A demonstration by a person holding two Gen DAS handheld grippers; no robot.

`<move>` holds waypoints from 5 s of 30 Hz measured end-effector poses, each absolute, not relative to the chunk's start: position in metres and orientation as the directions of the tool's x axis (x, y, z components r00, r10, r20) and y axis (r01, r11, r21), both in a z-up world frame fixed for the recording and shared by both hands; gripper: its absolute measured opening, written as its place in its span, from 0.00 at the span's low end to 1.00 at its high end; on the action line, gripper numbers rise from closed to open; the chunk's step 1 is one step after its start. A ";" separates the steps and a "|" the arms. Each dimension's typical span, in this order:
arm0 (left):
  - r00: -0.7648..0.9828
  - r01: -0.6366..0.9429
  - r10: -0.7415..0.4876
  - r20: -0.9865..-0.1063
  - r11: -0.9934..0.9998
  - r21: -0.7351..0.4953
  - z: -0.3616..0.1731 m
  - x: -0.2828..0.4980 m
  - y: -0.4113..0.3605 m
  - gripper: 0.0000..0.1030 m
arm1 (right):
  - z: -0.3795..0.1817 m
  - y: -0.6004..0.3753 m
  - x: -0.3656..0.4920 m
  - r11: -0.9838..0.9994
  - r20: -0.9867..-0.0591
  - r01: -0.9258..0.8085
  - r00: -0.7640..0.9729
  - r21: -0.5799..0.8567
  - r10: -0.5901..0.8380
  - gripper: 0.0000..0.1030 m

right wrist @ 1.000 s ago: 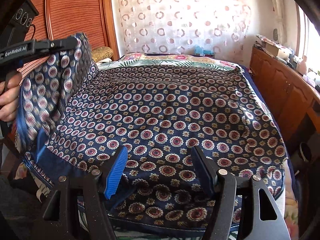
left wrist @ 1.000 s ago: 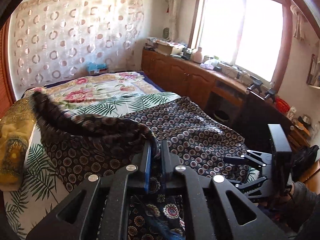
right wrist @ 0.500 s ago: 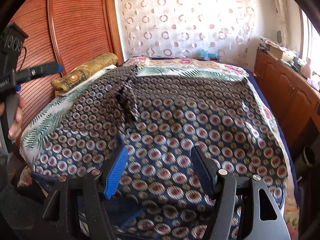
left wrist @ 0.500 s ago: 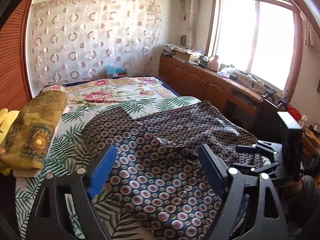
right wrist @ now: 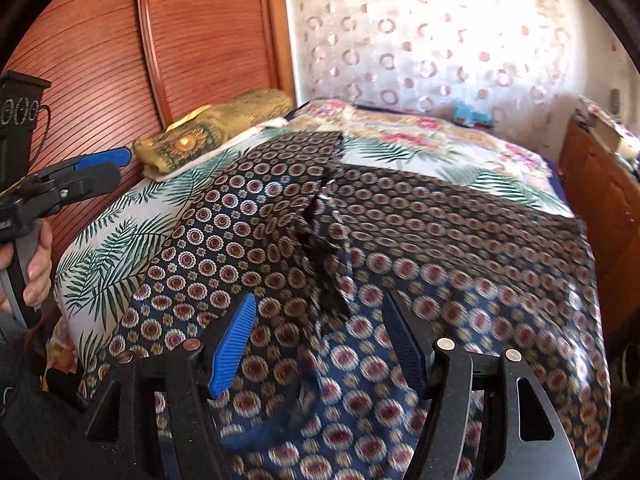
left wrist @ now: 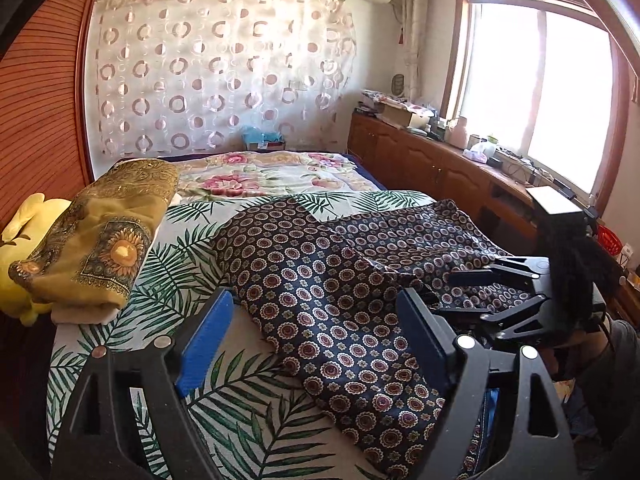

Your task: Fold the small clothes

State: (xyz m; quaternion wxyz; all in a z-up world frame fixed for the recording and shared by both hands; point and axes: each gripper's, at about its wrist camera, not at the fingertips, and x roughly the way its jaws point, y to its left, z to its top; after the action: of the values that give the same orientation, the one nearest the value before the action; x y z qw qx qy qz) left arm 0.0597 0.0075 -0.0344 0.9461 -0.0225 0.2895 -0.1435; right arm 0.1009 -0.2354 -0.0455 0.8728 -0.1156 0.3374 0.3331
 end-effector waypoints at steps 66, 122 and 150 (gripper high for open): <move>0.641 0.425 -0.403 -0.653 0.895 -0.136 -0.069 0.105 -0.076 0.79 | -0.043 -0.403 0.059 0.958 -0.643 -0.286 0.738 -0.027 0.202 0.46; 0.642 0.298 -0.296 -0.708 0.946 -0.125 -0.032 0.162 -0.026 0.04 | -0.047 -0.338 0.014 0.825 -0.578 -0.542 0.625 0.162 0.524 0.04; 0.708 0.285 -0.329 -0.625 0.943 -0.174 -0.040 0.096 0.005 0.80 | -0.026 -0.285 0.084 0.838 -0.606 -0.543 0.652 0.046 0.455 0.37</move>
State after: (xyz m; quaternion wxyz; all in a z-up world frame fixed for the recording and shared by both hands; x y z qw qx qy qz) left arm 0.0963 0.0053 -0.0398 0.9236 -0.0322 0.3439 -0.1663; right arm 0.0842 -0.2851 -0.0256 0.9062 -0.0700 0.3131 0.2755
